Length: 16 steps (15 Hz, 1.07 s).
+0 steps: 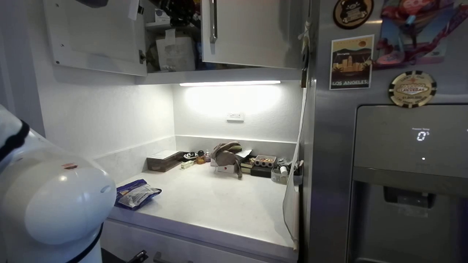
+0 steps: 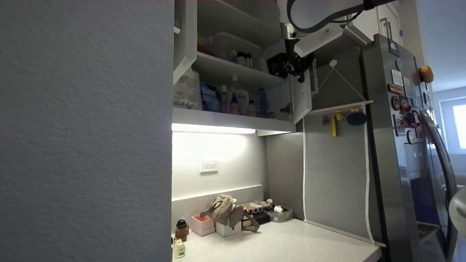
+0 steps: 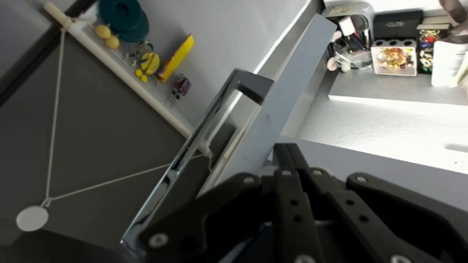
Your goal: Open the left and right door of the upper cabinet
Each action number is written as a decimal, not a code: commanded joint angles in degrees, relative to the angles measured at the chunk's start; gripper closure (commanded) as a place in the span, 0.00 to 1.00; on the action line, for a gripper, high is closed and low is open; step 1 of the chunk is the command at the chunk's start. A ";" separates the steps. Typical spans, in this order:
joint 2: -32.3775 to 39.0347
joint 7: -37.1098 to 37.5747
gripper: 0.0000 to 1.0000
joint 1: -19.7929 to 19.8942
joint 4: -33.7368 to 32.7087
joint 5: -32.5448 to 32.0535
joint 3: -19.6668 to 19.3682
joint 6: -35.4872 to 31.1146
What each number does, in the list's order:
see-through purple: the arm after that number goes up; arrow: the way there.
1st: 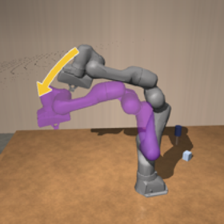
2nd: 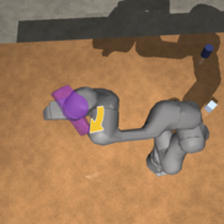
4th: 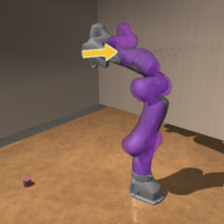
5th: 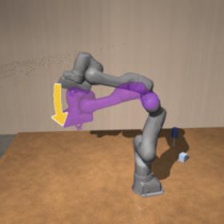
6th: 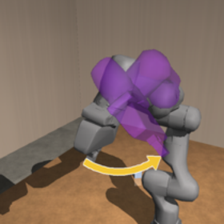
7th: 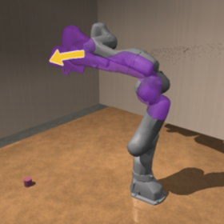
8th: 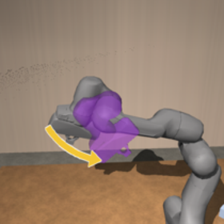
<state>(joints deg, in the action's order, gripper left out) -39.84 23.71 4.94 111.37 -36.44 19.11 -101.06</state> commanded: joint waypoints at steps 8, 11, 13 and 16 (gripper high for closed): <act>-1.40 -0.67 1.00 -1.00 0.43 -4.02 -3.84 15.11; -0.54 0.26 1.00 -0.91 -0.31 -4.13 -4.10 17.54; -0.27 0.69 1.00 -0.90 -0.51 -4.35 -4.27 18.31; 0.24 1.78 1.00 -0.69 -0.93 -4.33 -4.69 19.10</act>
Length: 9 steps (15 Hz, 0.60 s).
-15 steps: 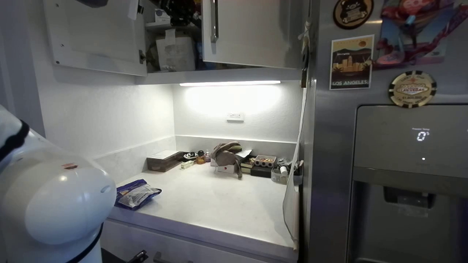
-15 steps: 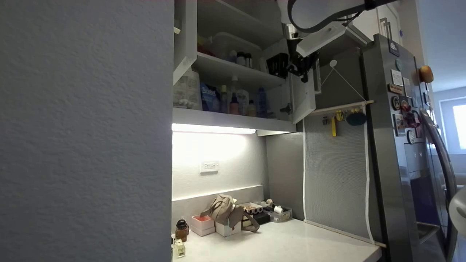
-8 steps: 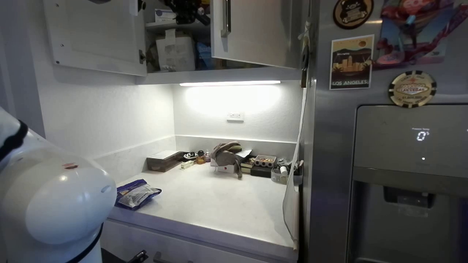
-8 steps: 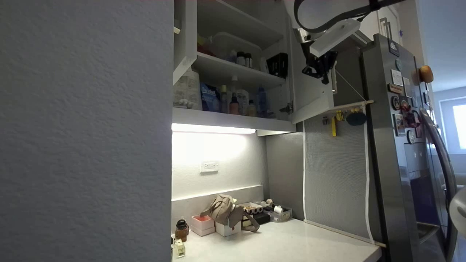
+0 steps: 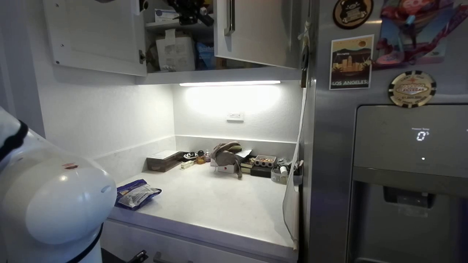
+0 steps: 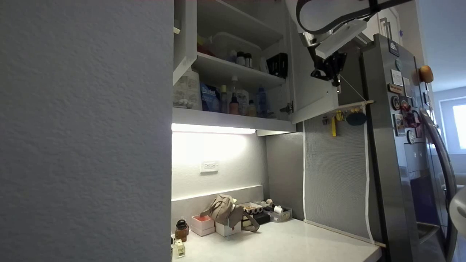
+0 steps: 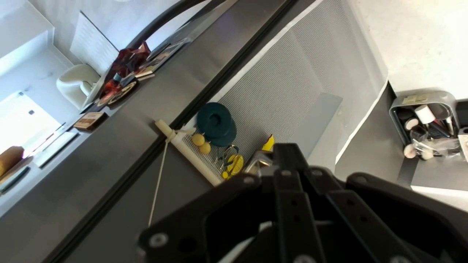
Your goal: Open the left and right door of the upper cabinet
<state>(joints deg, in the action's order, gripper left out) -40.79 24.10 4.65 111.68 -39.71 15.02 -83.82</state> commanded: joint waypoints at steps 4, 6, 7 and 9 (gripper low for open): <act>2.64 1.46 1.00 -0.94 -2.83 1.50 -1.38 3.63; 3.98 -0.82 1.00 -2.45 -5.01 4.28 -1.36 4.79; 4.78 -1.76 1.00 -3.43 -6.40 6.18 -1.49 4.68; 6.36 -2.38 1.00 -4.35 -8.70 8.62 -0.94 3.93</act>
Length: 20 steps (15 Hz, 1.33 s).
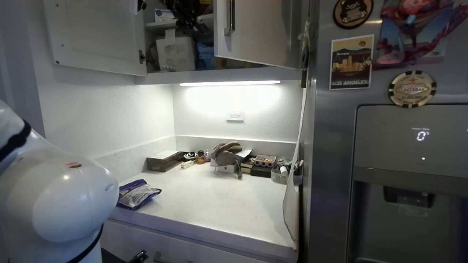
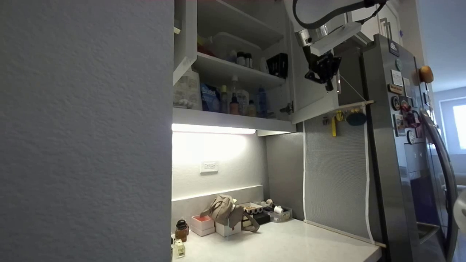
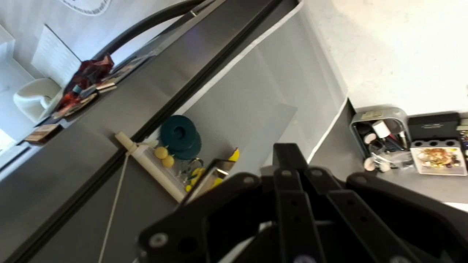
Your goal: Open the left and right door of the upper cabinet
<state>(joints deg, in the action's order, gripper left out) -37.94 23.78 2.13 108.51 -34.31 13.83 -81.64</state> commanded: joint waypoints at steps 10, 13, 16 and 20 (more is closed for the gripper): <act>4.50 2.61 1.00 -0.12 -4.92 -11.25 -0.30 0.65; 3.19 2.55 1.00 0.38 -4.22 -13.30 -2.76 2.14; 2.22 2.79 1.00 0.53 -3.31 -14.34 -5.03 3.59; 1.61 2.95 1.00 0.74 -2.52 -14.67 -6.67 4.51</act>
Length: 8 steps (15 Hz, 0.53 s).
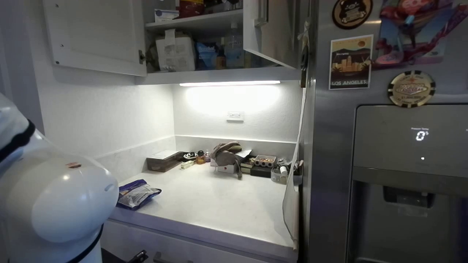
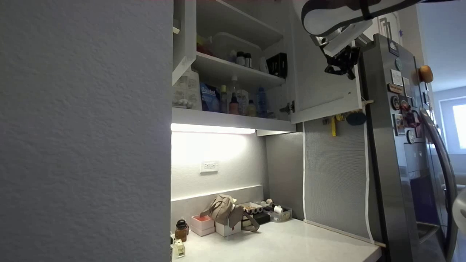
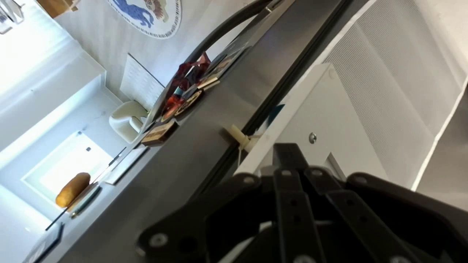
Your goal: Open the left and right door of the upper cabinet
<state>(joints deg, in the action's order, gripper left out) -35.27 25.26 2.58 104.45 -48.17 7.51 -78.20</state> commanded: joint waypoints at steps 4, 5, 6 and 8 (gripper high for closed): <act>-1.08 0.95 1.00 -0.57 1.91 1.10 -1.07 1.49; -0.89 0.64 1.00 -1.10 1.76 2.24 -1.08 1.32; -0.56 0.59 1.00 -1.79 1.60 3.95 -0.84 1.10; -0.07 -0.17 1.00 -3.09 1.01 8.21 -0.49 0.54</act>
<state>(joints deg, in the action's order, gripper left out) -35.60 25.24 1.45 105.86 -44.32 6.68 -77.51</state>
